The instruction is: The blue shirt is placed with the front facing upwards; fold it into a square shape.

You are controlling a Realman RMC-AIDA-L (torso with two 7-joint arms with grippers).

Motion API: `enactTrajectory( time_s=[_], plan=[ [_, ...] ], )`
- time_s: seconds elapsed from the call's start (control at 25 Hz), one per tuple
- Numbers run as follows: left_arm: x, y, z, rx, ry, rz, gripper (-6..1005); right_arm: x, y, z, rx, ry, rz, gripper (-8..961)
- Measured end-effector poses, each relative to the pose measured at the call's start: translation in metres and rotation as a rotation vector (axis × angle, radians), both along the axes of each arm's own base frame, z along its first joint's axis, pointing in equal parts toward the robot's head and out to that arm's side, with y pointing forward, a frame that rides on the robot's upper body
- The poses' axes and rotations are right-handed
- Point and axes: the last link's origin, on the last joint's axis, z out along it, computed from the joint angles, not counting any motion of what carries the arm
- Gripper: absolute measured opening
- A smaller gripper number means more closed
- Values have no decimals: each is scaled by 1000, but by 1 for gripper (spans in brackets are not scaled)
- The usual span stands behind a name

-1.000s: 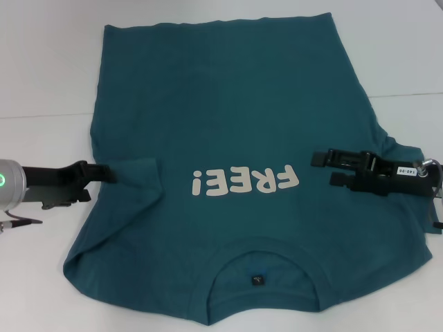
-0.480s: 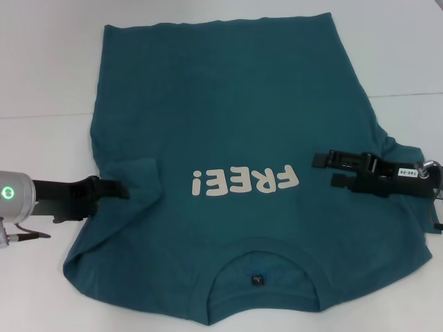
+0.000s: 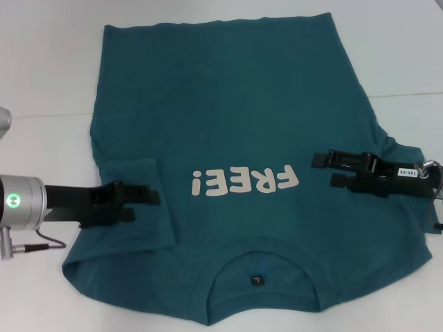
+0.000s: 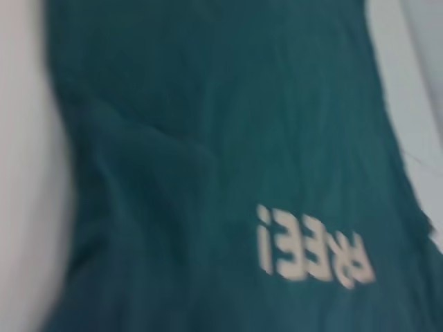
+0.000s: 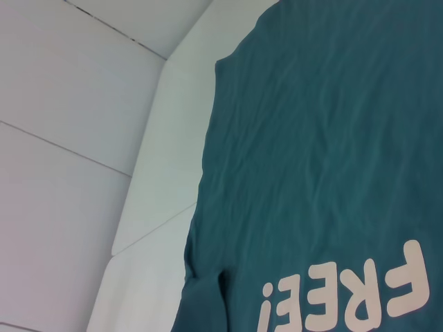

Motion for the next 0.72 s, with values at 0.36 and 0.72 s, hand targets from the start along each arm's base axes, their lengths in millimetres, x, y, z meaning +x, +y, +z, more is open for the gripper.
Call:
enactTrajectory(
  time_s=[0.36, 0.72],
  plan=[
    [-1, -21, 17, 6, -139, -51, 696, 0, 0, 0, 1, -7, 13, 907],
    [-11, -56, 41, 88, -320, -354, 696, -7, -4, 0, 20, -33, 148, 903]
  ],
)
